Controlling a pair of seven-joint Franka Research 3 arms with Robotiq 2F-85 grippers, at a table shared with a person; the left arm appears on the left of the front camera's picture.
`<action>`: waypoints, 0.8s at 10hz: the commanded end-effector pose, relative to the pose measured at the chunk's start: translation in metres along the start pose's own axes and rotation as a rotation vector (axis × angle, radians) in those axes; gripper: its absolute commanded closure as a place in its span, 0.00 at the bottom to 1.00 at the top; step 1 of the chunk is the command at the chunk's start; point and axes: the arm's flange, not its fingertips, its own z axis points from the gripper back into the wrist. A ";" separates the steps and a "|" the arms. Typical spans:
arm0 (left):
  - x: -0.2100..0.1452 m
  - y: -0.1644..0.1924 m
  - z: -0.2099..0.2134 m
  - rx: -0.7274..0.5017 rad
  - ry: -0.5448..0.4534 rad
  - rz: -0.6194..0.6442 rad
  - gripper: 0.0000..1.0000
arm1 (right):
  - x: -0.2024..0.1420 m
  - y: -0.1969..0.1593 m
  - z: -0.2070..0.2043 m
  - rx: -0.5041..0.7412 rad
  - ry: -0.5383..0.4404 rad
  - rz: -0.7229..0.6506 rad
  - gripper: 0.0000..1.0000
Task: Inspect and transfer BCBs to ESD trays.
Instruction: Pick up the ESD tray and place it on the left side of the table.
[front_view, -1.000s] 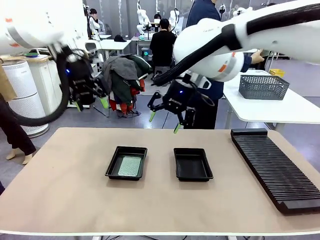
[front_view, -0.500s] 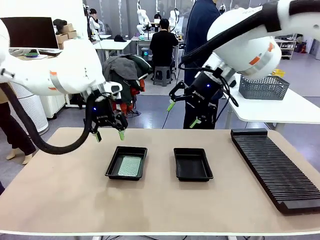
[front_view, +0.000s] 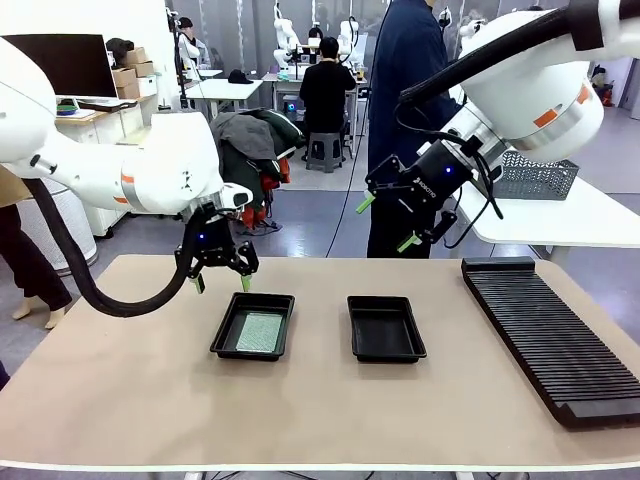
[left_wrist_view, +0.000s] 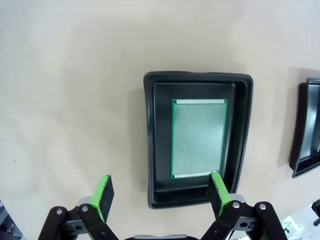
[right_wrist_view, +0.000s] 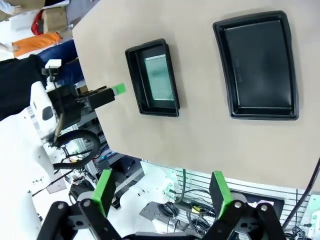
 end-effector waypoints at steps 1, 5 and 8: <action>0.005 -0.007 -0.019 0.030 -0.014 0.013 0.00 | -0.002 0.004 -0.002 -0.015 -0.007 0.004 0.00; 0.016 -0.002 -0.055 0.073 -0.006 0.047 0.00 | -0.002 0.004 -0.002 -0.015 -0.007 0.004 0.00; 0.020 -0.003 -0.066 0.061 0.009 0.028 0.00 | -0.002 0.004 -0.002 -0.015 -0.007 0.004 0.00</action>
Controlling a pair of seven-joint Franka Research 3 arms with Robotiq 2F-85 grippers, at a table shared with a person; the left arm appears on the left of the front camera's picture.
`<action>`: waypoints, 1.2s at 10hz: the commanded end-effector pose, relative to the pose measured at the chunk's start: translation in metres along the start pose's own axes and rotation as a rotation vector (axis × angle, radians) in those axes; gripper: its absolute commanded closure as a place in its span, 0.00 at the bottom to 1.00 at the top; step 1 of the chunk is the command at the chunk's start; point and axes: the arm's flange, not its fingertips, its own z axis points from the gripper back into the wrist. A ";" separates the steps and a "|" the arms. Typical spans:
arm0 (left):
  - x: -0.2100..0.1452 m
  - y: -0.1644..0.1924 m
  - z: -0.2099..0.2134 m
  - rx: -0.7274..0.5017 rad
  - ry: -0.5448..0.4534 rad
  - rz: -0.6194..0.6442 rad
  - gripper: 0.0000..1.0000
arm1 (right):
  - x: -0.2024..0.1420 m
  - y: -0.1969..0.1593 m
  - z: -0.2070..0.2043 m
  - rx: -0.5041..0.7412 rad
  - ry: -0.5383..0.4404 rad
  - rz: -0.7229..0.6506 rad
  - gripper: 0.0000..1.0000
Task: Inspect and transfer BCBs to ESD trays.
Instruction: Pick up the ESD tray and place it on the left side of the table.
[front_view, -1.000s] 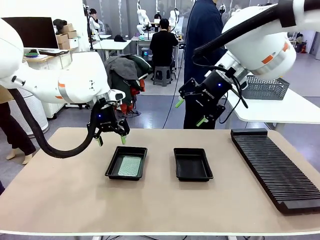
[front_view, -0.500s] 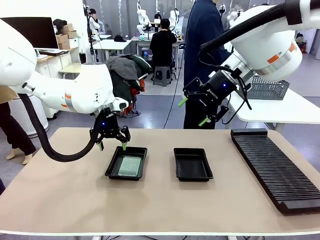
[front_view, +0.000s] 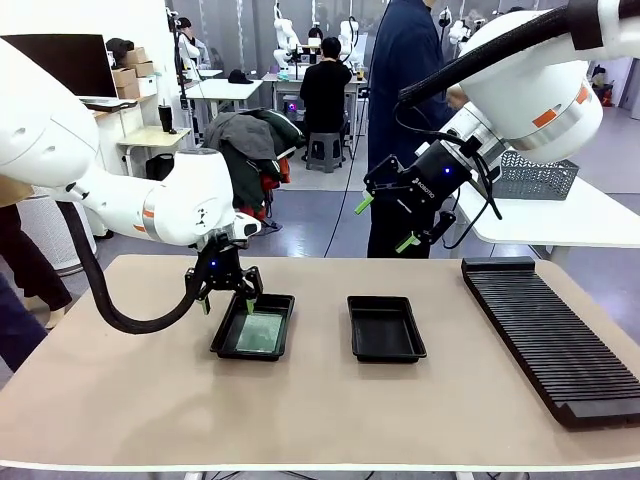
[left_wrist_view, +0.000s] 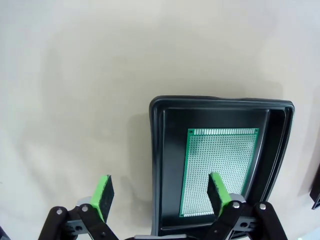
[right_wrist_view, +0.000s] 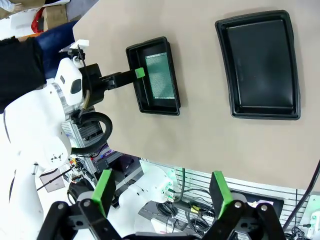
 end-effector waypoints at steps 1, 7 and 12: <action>0.003 -0.001 -0.003 0.023 -0.005 0.002 0.00 | 0.001 0.001 0.001 -0.010 -0.010 -0.007 0.00; -0.001 0.007 -0.010 0.016 0.012 0.000 0.34 | 0.001 0.001 0.001 -0.010 -0.010 -0.007 0.00; -0.006 0.012 -0.012 0.018 0.020 0.017 0.65 | 0.001 0.001 0.001 -0.010 -0.010 -0.007 0.00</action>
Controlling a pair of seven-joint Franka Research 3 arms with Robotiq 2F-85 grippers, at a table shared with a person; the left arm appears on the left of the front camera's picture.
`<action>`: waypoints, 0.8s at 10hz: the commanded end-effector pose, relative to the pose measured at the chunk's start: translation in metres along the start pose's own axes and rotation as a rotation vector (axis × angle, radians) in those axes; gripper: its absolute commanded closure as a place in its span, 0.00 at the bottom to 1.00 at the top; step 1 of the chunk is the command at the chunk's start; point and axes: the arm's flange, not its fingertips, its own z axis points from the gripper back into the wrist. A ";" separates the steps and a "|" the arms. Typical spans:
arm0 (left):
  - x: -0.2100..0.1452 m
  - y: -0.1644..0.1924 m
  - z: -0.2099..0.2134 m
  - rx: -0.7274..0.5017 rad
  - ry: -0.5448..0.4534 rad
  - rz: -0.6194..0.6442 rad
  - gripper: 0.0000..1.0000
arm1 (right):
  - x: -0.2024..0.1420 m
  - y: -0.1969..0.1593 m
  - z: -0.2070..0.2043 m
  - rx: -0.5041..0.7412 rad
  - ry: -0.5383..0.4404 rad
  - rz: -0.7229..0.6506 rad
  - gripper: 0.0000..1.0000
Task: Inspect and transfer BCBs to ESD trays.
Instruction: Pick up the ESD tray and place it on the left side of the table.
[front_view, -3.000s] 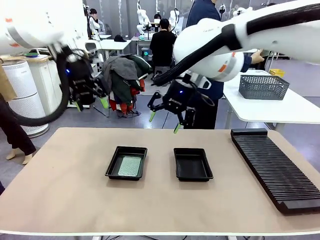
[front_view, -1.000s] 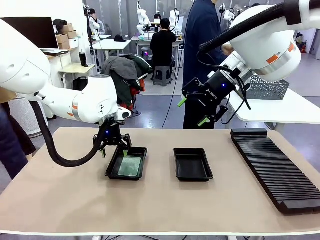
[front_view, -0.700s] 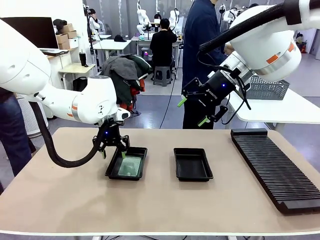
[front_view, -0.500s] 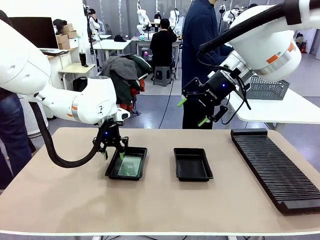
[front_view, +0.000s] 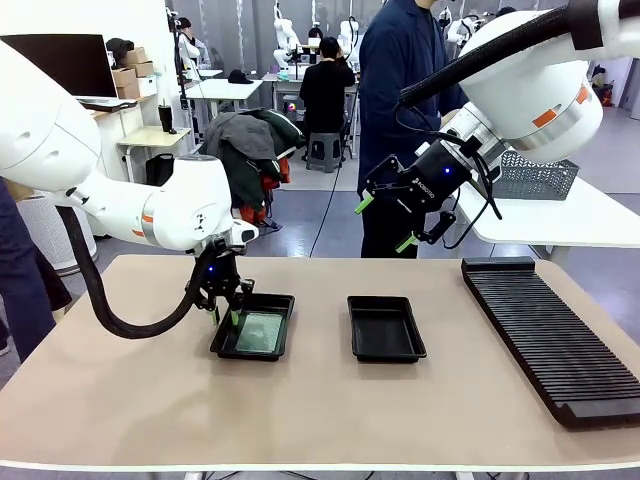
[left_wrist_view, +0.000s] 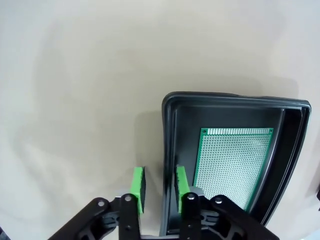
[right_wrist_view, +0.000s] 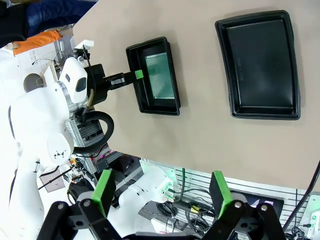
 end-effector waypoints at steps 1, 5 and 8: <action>-0.005 0.005 -0.001 0.006 -0.004 0.010 0.73 | 0.001 0.001 0.001 -0.010 -0.010 -0.007 0.00; -0.007 0.003 -0.004 -0.001 -0.005 0.006 0.98 | 0.001 0.001 0.001 -0.010 -0.010 -0.007 0.00; -0.010 0.006 -0.005 -0.003 -0.007 0.003 1.00 | 0.001 0.001 0.001 -0.010 -0.010 -0.007 0.00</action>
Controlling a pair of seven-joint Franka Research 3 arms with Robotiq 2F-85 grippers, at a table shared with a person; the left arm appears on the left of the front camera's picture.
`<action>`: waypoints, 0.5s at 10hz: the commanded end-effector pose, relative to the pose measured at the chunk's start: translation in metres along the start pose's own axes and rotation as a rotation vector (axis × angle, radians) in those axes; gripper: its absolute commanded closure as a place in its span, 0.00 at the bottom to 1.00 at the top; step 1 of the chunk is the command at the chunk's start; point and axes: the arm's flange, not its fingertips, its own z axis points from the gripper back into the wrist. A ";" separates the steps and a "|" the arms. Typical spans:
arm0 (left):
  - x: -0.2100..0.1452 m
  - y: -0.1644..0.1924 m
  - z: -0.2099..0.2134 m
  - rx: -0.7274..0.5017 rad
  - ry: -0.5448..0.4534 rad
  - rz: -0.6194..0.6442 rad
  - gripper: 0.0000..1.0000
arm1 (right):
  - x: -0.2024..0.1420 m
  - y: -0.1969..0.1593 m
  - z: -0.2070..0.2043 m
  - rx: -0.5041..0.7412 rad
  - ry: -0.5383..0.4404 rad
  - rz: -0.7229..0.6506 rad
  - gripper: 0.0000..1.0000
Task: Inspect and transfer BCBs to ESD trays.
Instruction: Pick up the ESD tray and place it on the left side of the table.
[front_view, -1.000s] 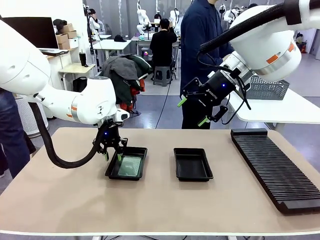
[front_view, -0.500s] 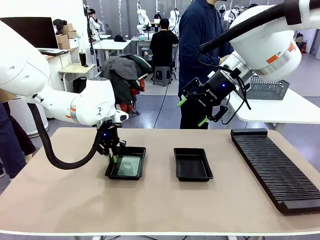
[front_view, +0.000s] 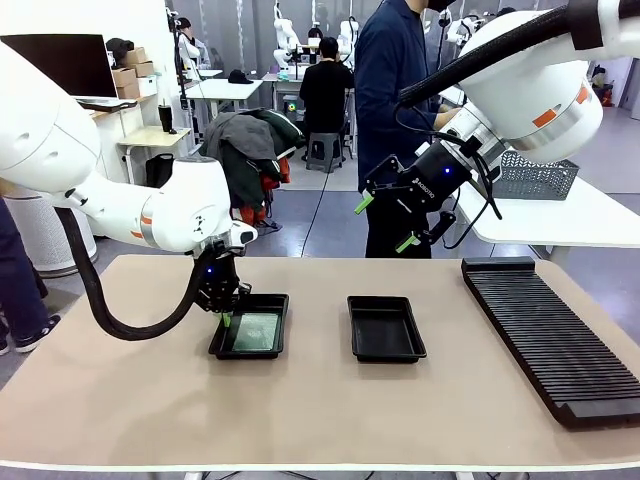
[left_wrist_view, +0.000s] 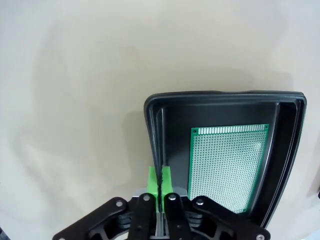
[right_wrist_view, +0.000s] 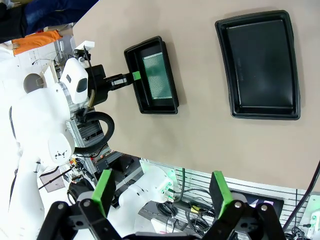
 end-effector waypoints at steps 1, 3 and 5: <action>-0.008 0.010 0.002 -0.014 -0.037 0.022 1.00 | 0.001 0.001 0.001 -0.010 -0.010 -0.007 0.00; 0.000 0.000 0.000 0.000 0.000 0.000 1.00 | 0.001 0.001 0.001 -0.010 -0.010 -0.007 0.00; 0.000 0.000 0.000 0.000 0.000 0.000 1.00 | 0.001 0.001 0.001 -0.010 -0.010 -0.007 0.00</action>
